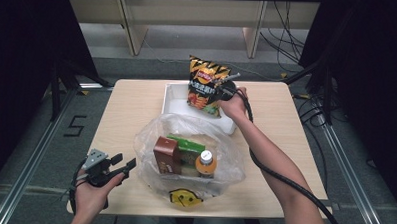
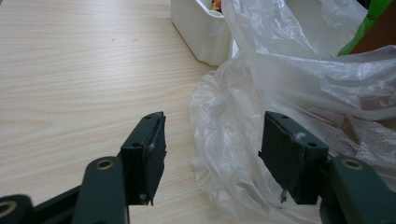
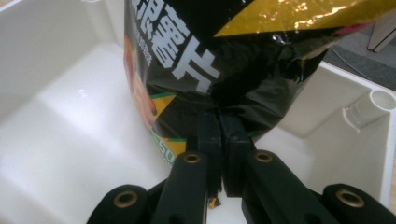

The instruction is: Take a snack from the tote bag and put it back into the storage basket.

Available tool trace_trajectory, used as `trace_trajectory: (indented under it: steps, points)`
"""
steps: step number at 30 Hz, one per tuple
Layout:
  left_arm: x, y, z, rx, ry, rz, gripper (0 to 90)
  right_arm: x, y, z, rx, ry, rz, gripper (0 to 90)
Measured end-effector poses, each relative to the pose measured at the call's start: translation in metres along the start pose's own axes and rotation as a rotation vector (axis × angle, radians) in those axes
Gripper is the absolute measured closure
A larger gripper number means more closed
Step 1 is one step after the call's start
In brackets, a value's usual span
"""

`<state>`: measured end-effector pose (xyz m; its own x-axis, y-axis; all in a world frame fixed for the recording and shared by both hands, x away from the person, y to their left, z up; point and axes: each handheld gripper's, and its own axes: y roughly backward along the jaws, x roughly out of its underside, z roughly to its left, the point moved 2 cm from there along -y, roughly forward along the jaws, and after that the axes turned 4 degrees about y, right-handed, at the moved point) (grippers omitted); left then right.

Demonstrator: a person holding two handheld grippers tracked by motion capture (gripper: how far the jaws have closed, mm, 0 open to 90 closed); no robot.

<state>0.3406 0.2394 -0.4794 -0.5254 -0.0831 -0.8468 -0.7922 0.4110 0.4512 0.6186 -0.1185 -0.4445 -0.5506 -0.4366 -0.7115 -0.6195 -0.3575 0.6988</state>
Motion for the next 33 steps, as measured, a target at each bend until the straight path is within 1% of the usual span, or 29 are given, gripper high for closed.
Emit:
trace_trajectory:
  steps: [1, 3, 4, 5, 6, 8, 9, 10, 11, 12, 13, 15, 16, 17, 18, 19, 20, 21, 23, 24, 27, 28, 29, 30, 31, 32, 33]
  points:
    - [0.0, 0.0, 0.0, 0.001, 0.001, -0.002, 39.6, 0.0, 0.0, -0.002, 0.013, 0.027, -0.002, 89.0]
    - [0.0, 0.0, 0.0, 0.001, 0.0, -0.002, 39.6, 0.001, 0.001, -0.002, 0.009, 0.013, 0.005, 88.6]
    - [0.0, 0.0, 0.0, 0.001, 0.001, -0.002, 39.6, 0.002, 0.001, -0.001, 0.011, 0.017, 0.003, 88.6]
    - [0.0, 0.0, 0.0, 0.001, 0.0, -0.002, 39.6, 0.003, 0.001, -0.001, 0.002, 0.032, 0.002, 88.5]
    - [0.0, 0.0, 0.0, 0.001, 0.0, -0.001, 39.6, 0.004, 0.002, 0.001, -0.006, 0.028, 0.012, 88.5]
    - [0.0, 0.0, 0.0, 0.001, -0.001, 0.001, 39.6, 0.007, 0.001, 0.004, -0.028, 0.051, 0.016, 88.5]
    - [0.0, -0.001, 0.0, 0.0, 0.0, 0.002, 39.6, 0.009, -0.001, 0.007, -0.033, 0.037, 0.011, 88.6]
    - [0.0, -0.001, -0.001, 0.001, 0.0, 0.0, 39.6, 0.009, 0.0, 0.008, -0.042, 0.052, 0.026, 88.6]
    - [0.0, -0.001, -0.001, 0.002, -0.001, 0.0, 39.6, 0.011, -0.002, 0.012, -0.049, 0.035, 0.025, 88.6]
    - [0.0, -0.001, -0.001, 0.003, -0.001, 0.0, 39.6, 0.011, -0.003, 0.013, -0.056, 0.034, 0.027, 88.6]
    - [0.0, -0.001, -0.001, 0.003, -0.001, -0.001, 39.6, 0.011, -0.003, 0.014, -0.064, 0.045, 0.045, 88.6]
    - [0.0, 0.0, -0.001, 0.001, -0.002, 0.0, 39.6, 0.011, -0.005, 0.018, -0.074, 0.062, 0.047, 88.6]
    - [0.0, 0.0, 0.0, 0.0, -0.002, 0.001, 39.6, 0.011, -0.006, 0.02, -0.077, 0.051, 0.047, 88.6]
    - [0.0, 0.0, 0.0, -0.001, -0.001, 0.0, 39.6, 0.011, -0.007, 0.021, -0.082, 0.051, 0.053, 88.6]
    - [0.0, 0.0, 0.0, 0.0, 0.0, -0.002, 39.6, 0.01, -0.008, 0.021, -0.08, 0.064, 0.055, 88.5]
    - [0.0, 0.0, 0.0, 0.0, 0.0, -0.002, 39.6, 0.011, -0.01, 0.022, -0.077, 0.061, 0.045, 88.5]
    - [0.0, 0.0, 0.0, 0.0, 0.0, -0.002, 39.6, 0.01, -0.01, 0.022, -0.083, 0.073, 0.066, 88.5]
    - [0.0, 0.0, 0.0, 0.001, 0.0, -0.002, 39.6, 0.011, -0.012, 0.022, -0.081, 0.063, 0.069, 88.4]
    - [0.0, 0.0, 0.0, 0.003, -0.001, 0.0, 39.6, 0.01, -0.013, 0.021, -0.079, 0.072, 0.072, 88.2]
    - [0.0, 0.0, 0.0, 0.003, 0.0, -0.001, 39.6, 0.01, -0.014, 0.022, -0.079, 0.059, 0.071, 88.2]
    - [0.0, 0.0, 0.0, 0.001, 0.0, -0.002, 39.6, 0.009, -0.015, 0.02, -0.072, 0.075, 0.069, 87.6]
    - [0.0, 0.0, 0.0, 0.001, 0.001, -0.002, 39.6, 0.009, -0.015, 0.021, -0.073, 0.061, 0.076, 87.6]
    - [0.0, 0.0, 0.0, 0.001, 0.001, -0.002, 39.6, 0.009, -0.014, 0.02, -0.072, 0.057, 0.077, 87.6]
    - [0.0, 0.0, 0.0, 0.001, 0.001, -0.002, 39.6, 0.009, -0.014, 0.019, -0.07, 0.064, 0.08, 87.6]
    - [0.0, 0.0, 0.0, 0.001, 0.002, -0.002, 39.6, 0.009, -0.014, 0.019, -0.069, 0.056, 0.079, 87.6]
    - [0.0, 0.0, 0.0, 0.001, 0.002, -0.002, 39.6, 0.009, -0.014, 0.017, -0.064, 0.067, 0.075, 87.6]
    - [0.0, 0.0, 0.0, 0.001, 0.002, -0.001, 39.6, 0.009, -0.015, 0.017, -0.055, 0.061, 0.069, 87.6]
